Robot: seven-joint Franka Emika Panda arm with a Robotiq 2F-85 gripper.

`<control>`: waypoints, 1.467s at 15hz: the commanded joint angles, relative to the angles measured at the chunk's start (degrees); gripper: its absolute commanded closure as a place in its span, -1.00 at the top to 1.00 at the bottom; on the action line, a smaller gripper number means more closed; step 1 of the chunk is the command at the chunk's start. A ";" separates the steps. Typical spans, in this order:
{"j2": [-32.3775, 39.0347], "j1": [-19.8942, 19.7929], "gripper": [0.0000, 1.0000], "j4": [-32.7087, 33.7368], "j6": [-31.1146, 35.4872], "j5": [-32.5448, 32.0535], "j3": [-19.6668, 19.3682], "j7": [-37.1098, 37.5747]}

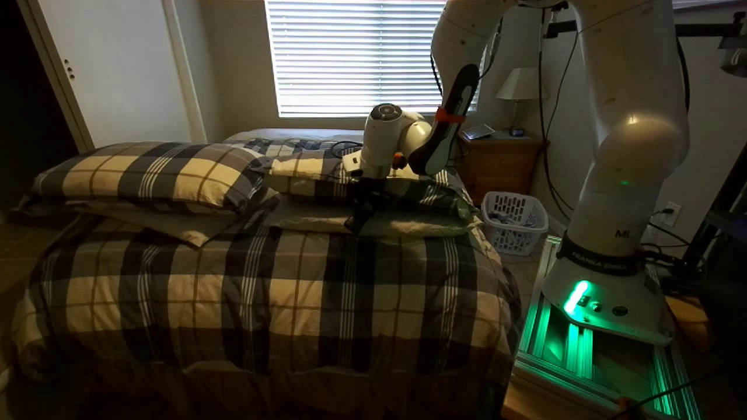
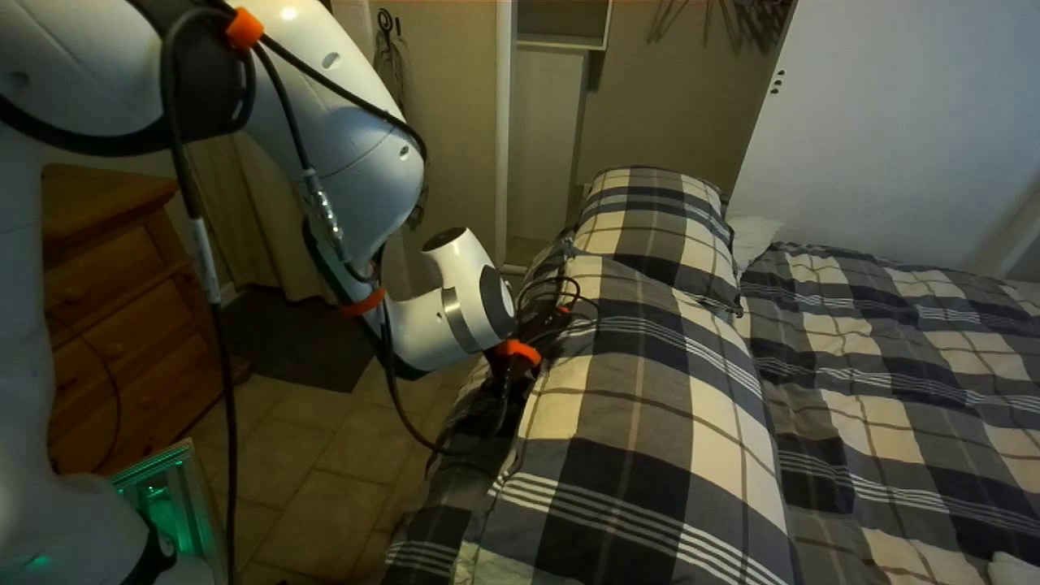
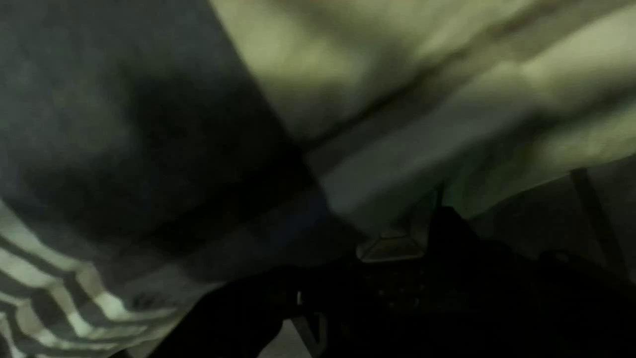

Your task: Put the remote control under the pillow

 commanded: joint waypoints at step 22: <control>9.35 -1.57 -0.44 8.11 20.56 9.82 -8.99 35.82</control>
